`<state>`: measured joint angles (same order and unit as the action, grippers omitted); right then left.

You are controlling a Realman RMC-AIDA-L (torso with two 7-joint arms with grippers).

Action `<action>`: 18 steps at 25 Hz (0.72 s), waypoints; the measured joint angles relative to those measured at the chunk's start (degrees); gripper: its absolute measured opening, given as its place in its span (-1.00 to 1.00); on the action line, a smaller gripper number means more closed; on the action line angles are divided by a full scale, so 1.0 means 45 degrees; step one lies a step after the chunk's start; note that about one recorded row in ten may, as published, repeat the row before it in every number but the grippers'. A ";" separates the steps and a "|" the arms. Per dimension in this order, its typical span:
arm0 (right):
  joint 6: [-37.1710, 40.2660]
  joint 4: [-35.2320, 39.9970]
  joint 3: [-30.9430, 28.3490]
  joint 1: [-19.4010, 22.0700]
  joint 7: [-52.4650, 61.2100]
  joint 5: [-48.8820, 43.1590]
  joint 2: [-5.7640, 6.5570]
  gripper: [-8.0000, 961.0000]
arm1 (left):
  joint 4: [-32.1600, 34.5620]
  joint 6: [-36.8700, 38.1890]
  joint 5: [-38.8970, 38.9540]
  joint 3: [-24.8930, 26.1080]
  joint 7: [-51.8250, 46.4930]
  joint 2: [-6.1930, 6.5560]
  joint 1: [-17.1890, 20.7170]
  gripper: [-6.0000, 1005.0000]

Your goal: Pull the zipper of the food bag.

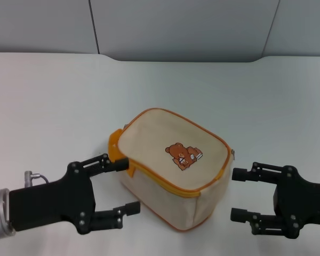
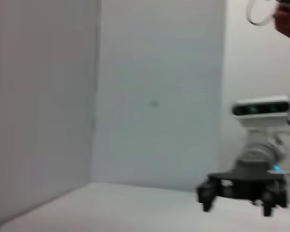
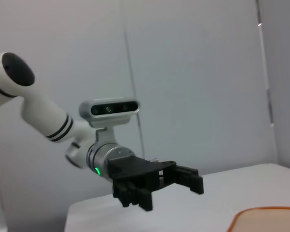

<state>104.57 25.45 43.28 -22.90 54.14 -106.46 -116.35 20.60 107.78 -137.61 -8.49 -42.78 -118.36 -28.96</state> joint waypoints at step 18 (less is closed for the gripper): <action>-0.0078 -0.0006 0.0111 -0.0028 0.0065 -0.0156 -0.0086 0.54 | 0.0146 -0.0165 -0.0047 -0.0405 0.0101 -0.0064 0.0015 0.63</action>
<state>104.22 25.43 43.78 -23.03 54.43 -107.17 -116.73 21.26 107.04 -137.82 -10.32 -42.33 -118.65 -28.89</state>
